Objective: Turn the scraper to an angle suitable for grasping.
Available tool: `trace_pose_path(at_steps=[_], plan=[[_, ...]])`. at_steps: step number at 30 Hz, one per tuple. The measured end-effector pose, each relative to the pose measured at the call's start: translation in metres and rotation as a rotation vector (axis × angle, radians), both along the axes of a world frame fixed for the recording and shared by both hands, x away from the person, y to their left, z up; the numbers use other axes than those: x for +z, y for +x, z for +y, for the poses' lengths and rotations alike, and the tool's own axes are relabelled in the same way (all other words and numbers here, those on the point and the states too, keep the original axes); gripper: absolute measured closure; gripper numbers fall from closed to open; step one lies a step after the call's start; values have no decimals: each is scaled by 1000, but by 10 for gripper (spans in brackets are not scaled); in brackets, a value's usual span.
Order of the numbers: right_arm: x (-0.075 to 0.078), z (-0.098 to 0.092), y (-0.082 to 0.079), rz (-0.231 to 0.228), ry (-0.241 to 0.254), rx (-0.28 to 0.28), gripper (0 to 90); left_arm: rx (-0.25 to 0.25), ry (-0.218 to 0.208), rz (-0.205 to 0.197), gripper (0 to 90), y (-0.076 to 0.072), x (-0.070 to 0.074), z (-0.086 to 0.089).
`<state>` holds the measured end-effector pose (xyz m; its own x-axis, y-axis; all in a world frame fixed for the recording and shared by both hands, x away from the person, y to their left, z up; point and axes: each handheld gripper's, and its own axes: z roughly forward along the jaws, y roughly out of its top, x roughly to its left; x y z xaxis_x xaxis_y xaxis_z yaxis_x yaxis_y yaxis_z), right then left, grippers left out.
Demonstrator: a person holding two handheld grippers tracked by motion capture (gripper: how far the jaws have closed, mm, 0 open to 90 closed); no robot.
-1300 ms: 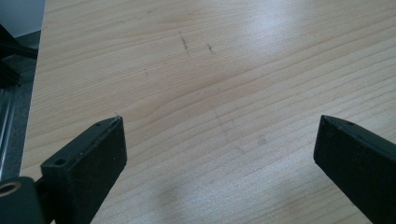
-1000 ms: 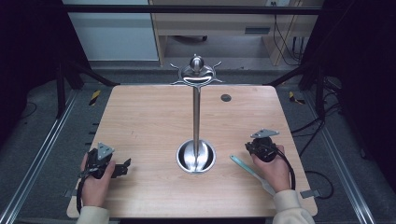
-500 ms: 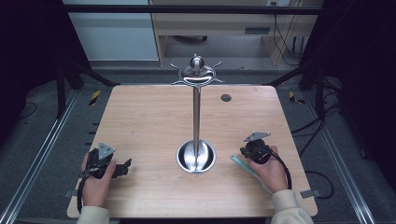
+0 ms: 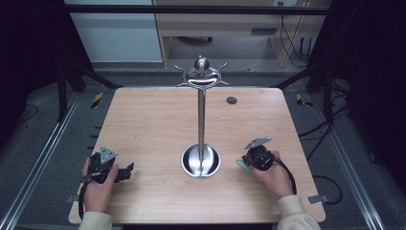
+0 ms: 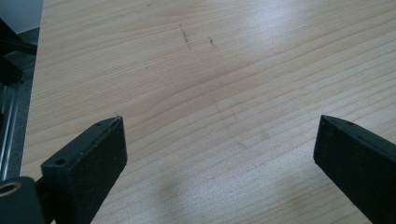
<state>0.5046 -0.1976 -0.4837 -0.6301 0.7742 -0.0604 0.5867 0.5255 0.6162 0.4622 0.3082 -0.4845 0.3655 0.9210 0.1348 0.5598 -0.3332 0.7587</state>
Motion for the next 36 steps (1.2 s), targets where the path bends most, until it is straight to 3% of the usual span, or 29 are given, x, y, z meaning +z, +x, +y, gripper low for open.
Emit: trace_pose_path(at_steps=[14, 26, 33, 36], plan=[[0, 2, -1, 19, 3, 27, 900, -4, 5, 2, 25, 0, 0, 0], [1, 12, -11, 49, 8, 103, 900, -2, 2, 1, 25, 0, 0, 0], [2, 14, -14, 49, 5, 127, 900, -5, 4, 2, 27, 0, 1, 0], [7, 11, -14, 22, 33, 114, 900, -2, 6, 3, 27, 0, 0, 0]])
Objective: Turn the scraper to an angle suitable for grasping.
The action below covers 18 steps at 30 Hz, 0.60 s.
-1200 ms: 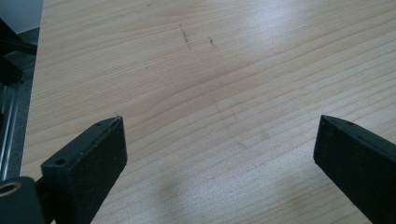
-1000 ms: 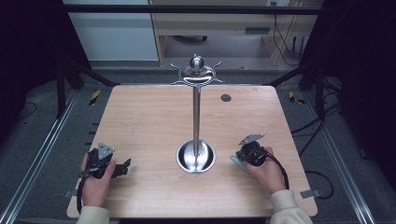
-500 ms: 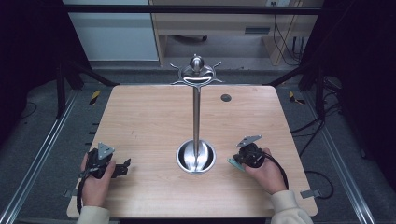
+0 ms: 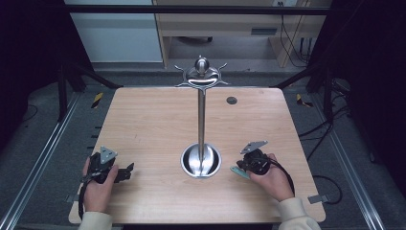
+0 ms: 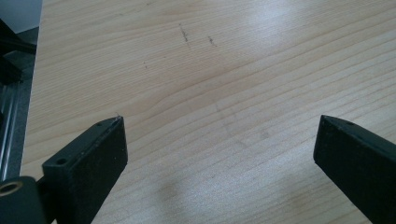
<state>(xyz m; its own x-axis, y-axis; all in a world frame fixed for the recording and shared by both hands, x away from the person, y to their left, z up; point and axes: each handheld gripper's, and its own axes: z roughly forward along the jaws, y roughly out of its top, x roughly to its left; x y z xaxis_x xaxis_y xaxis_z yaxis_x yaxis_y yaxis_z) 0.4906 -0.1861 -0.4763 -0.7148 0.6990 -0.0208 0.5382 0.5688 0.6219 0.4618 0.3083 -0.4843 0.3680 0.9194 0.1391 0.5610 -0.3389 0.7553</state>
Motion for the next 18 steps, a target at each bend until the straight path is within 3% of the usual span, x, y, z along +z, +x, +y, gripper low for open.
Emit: trace_pose_path(at_steps=[4, 10, 15, 18], plan=[[7, 0, -2, -16, 32, 7, 900, 6, -1, 1, 27, -1, -1, 0], [18, 10, -6, -13, 6, 29, 877, -5, 6, 7, 27, -1, -2, 0], [23, 16, -7, 5, -50, 48, 857, -12, -1, -1, 27, -1, -1, -2], [26, 21, -6, 42, -110, 92, 842, -10, -5, -9, 26, -1, 0, -1]])
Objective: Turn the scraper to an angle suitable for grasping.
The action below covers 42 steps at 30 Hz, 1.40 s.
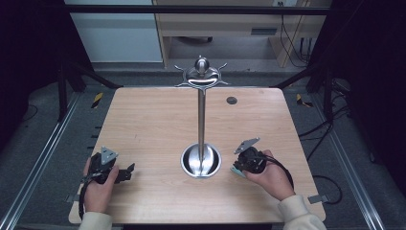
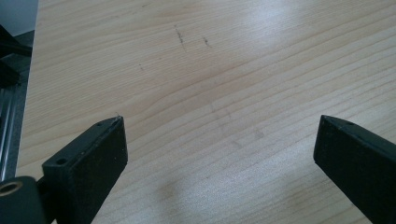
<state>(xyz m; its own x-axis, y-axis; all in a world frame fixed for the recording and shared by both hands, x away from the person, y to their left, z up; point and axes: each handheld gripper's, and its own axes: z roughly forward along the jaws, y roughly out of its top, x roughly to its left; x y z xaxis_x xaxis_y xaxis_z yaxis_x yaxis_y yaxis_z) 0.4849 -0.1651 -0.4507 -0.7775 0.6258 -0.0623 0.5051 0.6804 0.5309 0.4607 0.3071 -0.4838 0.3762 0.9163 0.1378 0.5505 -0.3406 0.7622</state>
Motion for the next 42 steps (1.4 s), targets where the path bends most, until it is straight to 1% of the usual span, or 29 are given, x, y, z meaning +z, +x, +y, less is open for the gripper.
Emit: trace_pose_path(at_steps=[2, 4, 5, 6, 7, 9, 11, 13, 14, 15, 16, 18, 20, 23, 25, 26, 27, 29, 32, 39, 40, 41, 42], plan=[[2, 2, 1, 13, -36, 10, 831, 2, -2, -1, 26, 0, 0, 1], [5, 3, 2, 30, -55, 22, 825, 2, -2, -2, 26, 0, 0, 1], [6, 3, 2, 35, -77, 23, 822, 1, -1, 0, 26, 0, 0, 1], [7, 4, 3, 41, -87, 27, 818, 2, -2, 0, 26, 0, 0, 1], [8, 5, 4, 50, -111, 41, 812, 1, -1, -2, 27, 0, 0, 1], [9, 6, 4, 60, -142, 40, 805, 0, -2, -4, 26, 0, 0, 0], [9, 5, 6, 79, -157, 35, 797, 1, -2, -5, 26, 0, 0, 0], [9, 5, 6, 82, -165, 33, 794, 1, -3, -5, 27, 1, 0, 1], [8, 5, 8, 95, -191, 37, 785, 1, -3, -4, 26, 1, 0, 1], [8, 5, 8, 95, -191, 37, 785, 1, -3, -4, 26, 1, 0, 1], [7, 6, 9, 110, -205, 44, 773, 0, -3, -3, 26, 1, 0, 1], [8, 6, 10, 123, -207, 38, 761, 1, -5, -5, 26, 1, 0, 1], [8, 7, 11, 138, -220, 45, 745, 1, -6, -4, 26, 1, 0, 1], [5, 9, 13, 157, -253, 54, 728, -1, -3, -3, 26, 1, 0, 1], [4, 9, 14, 162, -260, 63, 724, -2, -4, -5, 26, 1, 0, 1], [1, 10, 15, 184, -274, 70, 714, -2, -2, -4, 26, 1, -1, 0], [1, 11, 15, 196, -283, 65, 712, -3, -2, -3, 26, 1, -1, 0], [-3, 12, 17, 201, -297, 82, 710, -3, -2, -2, 26, 1, -1, 0], [-7, 13, 18, 213, -314, 84, 711, -4, -1, -1, 26, 1, -1, 0], [-9, 14, 20, 235, -323, 82, 718, -5, -1, 0, 26, 1, -1, 0], [-10, 14, 20, 239, -314, 82, 718, -4, -1, 1, 26, 1, -1, 0], [-10, 14, 20, 243, -324, 79, 720, -5, 2, 1, 26, 1, -1, 0], [-11, 14, 21, 245, -315, 84, 721, -4, 2, 1, 26, 1, -1, 0]])
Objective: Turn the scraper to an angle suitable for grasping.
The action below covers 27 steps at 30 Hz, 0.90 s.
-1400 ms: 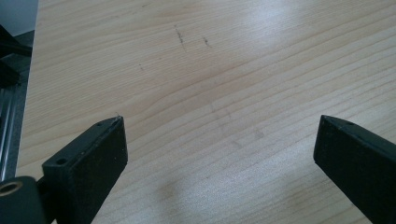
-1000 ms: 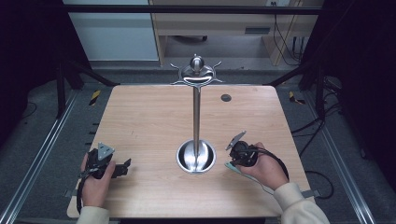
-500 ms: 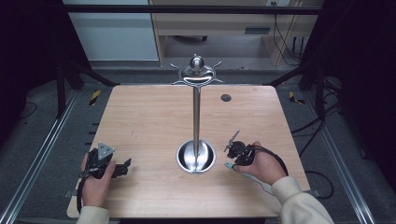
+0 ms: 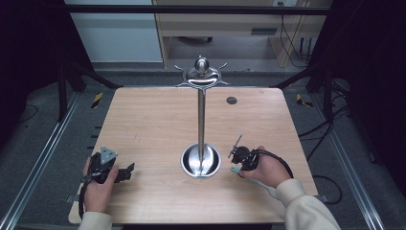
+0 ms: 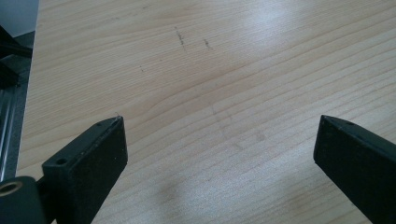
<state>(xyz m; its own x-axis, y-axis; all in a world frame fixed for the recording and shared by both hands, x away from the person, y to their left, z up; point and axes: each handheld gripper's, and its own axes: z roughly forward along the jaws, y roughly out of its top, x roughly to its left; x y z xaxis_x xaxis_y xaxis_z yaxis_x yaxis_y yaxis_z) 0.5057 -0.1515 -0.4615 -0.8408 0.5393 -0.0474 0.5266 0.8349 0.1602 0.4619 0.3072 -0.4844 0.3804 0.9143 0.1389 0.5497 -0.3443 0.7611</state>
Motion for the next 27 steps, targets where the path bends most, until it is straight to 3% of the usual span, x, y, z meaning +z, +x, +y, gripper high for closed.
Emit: trace_pose_path(at_steps=[14, 20, 21, 24, 27], plan=[[-4, -1, 3, 31, 6, -12, 741, -2, 4, 2, 26, 0, 0, 0], [5, -10, 0, -12, 69, -17, 743, -3, 8, 5, 26, 0, -1, -1], [15, -14, -3, -31, 105, -34, 744, -3, 11, 9, 26, 0, -1, -1], [24, -17, -5, -48, 133, -42, 744, -3, 10, 8, 26, 0, -1, -2], [47, -25, -9, -103, 210, -55, 745, -8, 15, 11, 26, -1, -1, -3]])
